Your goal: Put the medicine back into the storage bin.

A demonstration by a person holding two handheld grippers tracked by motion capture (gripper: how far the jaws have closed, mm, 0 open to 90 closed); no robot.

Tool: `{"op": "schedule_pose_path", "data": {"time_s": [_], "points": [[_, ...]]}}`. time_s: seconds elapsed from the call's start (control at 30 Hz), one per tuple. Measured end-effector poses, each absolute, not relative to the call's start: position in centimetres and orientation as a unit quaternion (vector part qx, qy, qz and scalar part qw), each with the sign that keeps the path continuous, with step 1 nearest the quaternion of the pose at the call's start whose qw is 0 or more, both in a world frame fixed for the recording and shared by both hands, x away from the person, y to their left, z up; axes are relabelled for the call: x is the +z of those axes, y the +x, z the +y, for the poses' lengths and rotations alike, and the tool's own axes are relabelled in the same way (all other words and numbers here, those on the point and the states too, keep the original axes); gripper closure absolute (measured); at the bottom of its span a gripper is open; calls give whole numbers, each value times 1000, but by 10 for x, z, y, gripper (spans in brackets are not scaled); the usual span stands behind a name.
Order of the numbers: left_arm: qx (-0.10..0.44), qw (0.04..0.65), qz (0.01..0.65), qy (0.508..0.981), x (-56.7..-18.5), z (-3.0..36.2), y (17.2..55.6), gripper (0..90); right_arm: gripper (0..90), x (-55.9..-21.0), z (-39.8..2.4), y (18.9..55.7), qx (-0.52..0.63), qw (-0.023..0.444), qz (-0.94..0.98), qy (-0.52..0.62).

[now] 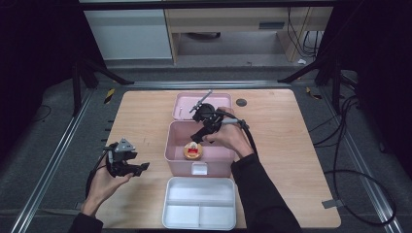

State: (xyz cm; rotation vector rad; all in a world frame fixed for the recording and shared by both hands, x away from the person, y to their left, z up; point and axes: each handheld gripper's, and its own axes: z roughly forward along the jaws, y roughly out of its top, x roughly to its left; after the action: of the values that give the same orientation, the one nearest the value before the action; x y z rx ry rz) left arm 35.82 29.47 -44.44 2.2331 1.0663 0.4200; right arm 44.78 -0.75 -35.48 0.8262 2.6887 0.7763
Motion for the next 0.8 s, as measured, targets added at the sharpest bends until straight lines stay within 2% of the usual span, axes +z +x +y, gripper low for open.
{"op": "schedule_pose_path", "data": {"time_s": [0.03,0.53,0.8], "points": [[157,315,403,845,-443,294,358,381,210,-352,-12,446,269,115,914,282],[173,315,399,844,-433,288,351,380,273,-331,-100,399,336,147,880,302],[157,316,382,854,-432,282,347,446,288,-344,-139,372,342,158,872,314]]}}
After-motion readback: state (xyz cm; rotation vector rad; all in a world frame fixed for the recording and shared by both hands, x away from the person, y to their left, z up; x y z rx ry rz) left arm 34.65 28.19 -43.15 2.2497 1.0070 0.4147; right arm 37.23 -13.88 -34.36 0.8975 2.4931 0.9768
